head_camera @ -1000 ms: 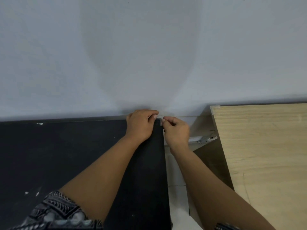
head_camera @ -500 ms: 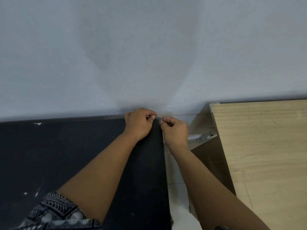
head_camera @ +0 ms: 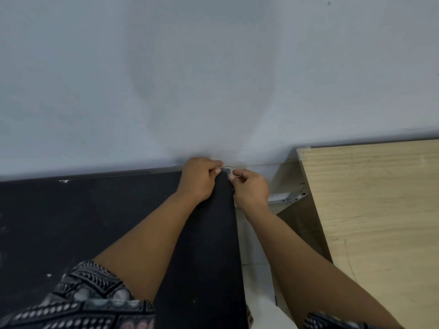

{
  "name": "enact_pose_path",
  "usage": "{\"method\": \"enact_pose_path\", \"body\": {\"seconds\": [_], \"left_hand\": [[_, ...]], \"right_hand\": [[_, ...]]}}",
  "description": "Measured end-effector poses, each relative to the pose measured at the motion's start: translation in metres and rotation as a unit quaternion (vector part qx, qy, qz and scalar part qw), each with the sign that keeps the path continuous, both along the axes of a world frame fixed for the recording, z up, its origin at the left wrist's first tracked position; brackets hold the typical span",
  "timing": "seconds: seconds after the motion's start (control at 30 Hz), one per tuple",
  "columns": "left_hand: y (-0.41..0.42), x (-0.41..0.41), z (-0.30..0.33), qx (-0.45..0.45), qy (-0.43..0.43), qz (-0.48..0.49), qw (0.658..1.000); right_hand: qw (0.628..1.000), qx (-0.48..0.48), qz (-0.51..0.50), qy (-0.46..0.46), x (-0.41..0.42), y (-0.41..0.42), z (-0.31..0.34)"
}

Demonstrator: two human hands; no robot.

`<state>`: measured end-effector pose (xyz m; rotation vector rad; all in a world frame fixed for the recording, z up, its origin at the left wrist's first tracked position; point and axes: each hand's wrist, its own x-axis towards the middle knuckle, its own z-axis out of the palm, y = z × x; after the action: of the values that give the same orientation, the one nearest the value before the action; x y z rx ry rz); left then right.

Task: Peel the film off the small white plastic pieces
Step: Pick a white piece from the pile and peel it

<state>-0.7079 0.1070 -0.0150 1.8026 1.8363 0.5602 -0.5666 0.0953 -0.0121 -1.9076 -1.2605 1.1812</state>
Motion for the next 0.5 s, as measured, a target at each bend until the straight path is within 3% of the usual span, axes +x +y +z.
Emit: {"method": "enact_pose_path", "body": {"seconds": [0.13, 0.5], "left_hand": [[-0.038, -0.009, 0.002, 0.054, 0.052, 0.012, 0.997], [-0.134, -0.024, 0.067, 0.032, 0.102, 0.047, 0.993]], "right_hand": [[0.994, 0.049, 0.038, -0.087, 0.006, -0.014, 0.012], [0.918, 0.176, 0.221, -0.280, 0.007, -0.089, 0.079]]}}
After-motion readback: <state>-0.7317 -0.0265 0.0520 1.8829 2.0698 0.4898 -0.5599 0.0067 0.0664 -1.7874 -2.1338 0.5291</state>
